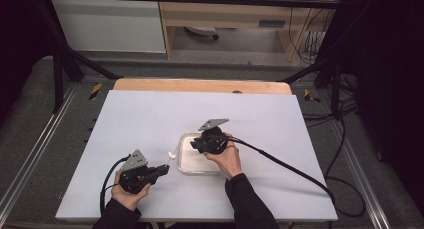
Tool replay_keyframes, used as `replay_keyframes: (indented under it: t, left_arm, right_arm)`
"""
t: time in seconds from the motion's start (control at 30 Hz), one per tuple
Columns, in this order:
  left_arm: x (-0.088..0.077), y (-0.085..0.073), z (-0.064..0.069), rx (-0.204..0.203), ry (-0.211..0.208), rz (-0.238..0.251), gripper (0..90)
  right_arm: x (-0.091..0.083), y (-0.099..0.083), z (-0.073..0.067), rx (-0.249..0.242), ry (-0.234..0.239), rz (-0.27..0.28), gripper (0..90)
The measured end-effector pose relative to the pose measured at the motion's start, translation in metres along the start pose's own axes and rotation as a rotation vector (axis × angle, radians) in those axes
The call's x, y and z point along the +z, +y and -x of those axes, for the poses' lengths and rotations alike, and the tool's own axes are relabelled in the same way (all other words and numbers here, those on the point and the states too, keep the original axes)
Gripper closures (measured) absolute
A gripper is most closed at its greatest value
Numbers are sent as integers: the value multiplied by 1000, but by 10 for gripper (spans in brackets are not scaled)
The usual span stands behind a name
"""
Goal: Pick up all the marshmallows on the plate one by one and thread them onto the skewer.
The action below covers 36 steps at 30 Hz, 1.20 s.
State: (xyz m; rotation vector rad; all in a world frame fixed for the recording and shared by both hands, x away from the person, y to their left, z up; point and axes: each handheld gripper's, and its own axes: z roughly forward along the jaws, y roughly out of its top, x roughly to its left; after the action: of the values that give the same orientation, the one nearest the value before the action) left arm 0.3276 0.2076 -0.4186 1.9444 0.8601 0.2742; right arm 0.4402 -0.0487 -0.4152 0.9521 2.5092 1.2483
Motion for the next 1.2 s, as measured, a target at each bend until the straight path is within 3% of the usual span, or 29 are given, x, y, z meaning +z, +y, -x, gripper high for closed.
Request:
replay_keyframes:
  t: [0.33,0.87,0.9,0.93,0.97,1.2]
  left_arm:
    - [2,0,4,12,-7,-3,886]
    - [8,1,16,51,-41,-18,886]
    - [8,1,17,56,-43,-18,886]
    - [11,2,18,68,-70,-4,886]
    - [9,1,18,62,-47,-21,886]
    - [12,2,24,78,-59,-25,886]
  right_arm:
    - [-32,2,0,0,30,62,769]
    - [-88,3,0,34,92,213,770]
    - [-90,3,0,37,94,219,770]
    - [-93,3,1,40,98,225,770]
    - [-96,4,1,47,103,236,770]
    - [-101,7,0,78,154,279,771]
